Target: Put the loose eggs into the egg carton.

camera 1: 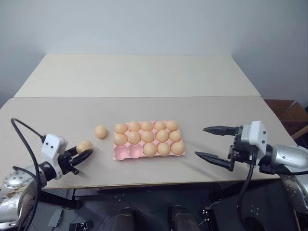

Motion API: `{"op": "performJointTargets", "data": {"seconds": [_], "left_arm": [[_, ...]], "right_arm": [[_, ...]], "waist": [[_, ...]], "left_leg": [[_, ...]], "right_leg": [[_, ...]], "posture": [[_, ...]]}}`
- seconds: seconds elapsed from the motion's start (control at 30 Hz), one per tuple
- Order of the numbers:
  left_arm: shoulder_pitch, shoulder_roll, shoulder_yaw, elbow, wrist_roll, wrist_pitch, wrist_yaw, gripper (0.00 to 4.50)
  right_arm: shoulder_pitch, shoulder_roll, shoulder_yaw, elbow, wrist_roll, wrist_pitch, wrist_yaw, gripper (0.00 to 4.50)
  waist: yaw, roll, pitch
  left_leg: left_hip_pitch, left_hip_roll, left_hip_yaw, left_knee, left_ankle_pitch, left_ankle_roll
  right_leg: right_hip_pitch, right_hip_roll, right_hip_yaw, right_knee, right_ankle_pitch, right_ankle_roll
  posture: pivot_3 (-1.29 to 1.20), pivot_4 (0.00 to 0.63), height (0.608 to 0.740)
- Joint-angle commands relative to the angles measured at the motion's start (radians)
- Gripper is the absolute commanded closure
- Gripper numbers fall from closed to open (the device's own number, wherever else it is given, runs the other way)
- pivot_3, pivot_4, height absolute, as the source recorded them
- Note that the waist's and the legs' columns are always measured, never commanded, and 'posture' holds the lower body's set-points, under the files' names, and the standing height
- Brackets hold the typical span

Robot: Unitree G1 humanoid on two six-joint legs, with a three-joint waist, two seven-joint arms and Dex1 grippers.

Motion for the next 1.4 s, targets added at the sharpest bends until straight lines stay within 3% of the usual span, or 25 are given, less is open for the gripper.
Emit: {"op": "performJointTargets", "data": {"seconds": [0.03, 0.33, 0.53, 0.8, 0.87, 1.0, 1.17, 1.4], "left_arm": [[-0.073, 0.005, -0.063, -0.080, -0.037, -0.010, -0.033, 3.03], [-0.214, -0.092, -0.333, -0.131, 0.000, 0.016, 0.006, 3.03], [-0.264, -0.095, -0.406, -0.121, 0.046, 0.069, 0.052, 3.03], [-0.282, -0.050, -0.369, -0.158, 0.002, 0.107, 0.027, 0.45], [-0.276, -0.037, -0.343, -0.161, 0.002, 0.092, 0.022, 0.03], [-0.241, -0.005, -0.227, -0.176, -0.034, 0.072, 0.008, 0.03], [-0.129, 0.069, 0.020, -0.139, -0.130, 0.048, -0.119, 0.03], [0.068, 0.128, 0.273, -0.061, -0.106, 0.033, -0.162, 0.03]], "right_arm": [[-0.010, -0.003, -0.011, -0.033, 0.012, -0.006, -0.020, 0.00], [0.014, 0.000, -0.011, -0.077, 0.005, -0.009, -0.069, 0.00], [0.037, -0.004, -0.021, -0.105, 0.013, -0.002, -0.096, 0.00], [0.045, -0.006, -0.021, -0.111, 0.016, -0.002, -0.112, 0.00], [0.041, -0.007, -0.017, -0.105, 0.014, -0.004, -0.112, 0.00], [0.023, -0.011, -0.004, -0.088, 0.011, -0.009, -0.102, 0.00], [-0.006, -0.017, 0.007, -0.054, 0.013, -0.015, -0.072, 0.00], [-0.064, -0.030, 0.032, 0.013, -0.002, -0.032, -0.018, 0.00]], "waist": [[0.006, 0.000, 0.000], [0.002, 0.000, 0.000], [0.000, 0.000, 0.000], [0.003, 0.000, 0.000], [0.002, 0.000, 0.000], [-0.001, 0.000, 0.000], [-0.009, 0.000, 0.000], [-0.009, 0.000, 0.000]], "left_leg": [[0.000, 0.000, 0.000, 0.000, 0.000, 0.000], [-0.001, 0.000, -0.001, 0.003, 0.000, 0.000], [0.000, -0.001, -0.001, 0.003, 0.000, 0.000], [-0.001, -0.001, -0.002, 0.004, 0.000, 0.000], [-0.001, -0.001, -0.002, 0.005, 0.000, 0.000], [-0.001, 0.000, -0.002, 0.005, 0.000, 0.000], [-0.001, 0.000, -0.002, 0.004, 0.000, 0.000], [0.000, 0.000, -0.001, 0.005, 0.000, 0.000]], "right_leg": [[0.000, 0.000, 0.000, 0.000, 0.000, 0.000], [0.001, 0.001, 0.001, 0.000, 0.001, 0.002], [0.001, 0.002, 0.001, 0.001, 0.001, 0.002], [0.001, 0.002, 0.001, 0.001, 0.001, 0.003], [0.001, 0.002, 0.001, 0.001, 0.001, 0.003], [0.001, 0.002, 0.001, 0.001, 0.001, 0.003], [0.001, 0.002, 0.001, 0.001, 0.001, 0.002], [0.001, 0.001, 0.000, 0.001, -0.001, 0.000]], "posture": [[0.00, 0.150, 0.740], [0.00, 0.150, 0.740], [0.00, 0.150, 0.740], [0.00, 0.150, 0.740], [0.00, 0.150, 0.740], [0.00, 0.150, 0.740], [0.00, 0.150, 0.740], [0.00, 0.150, 0.740]]}}
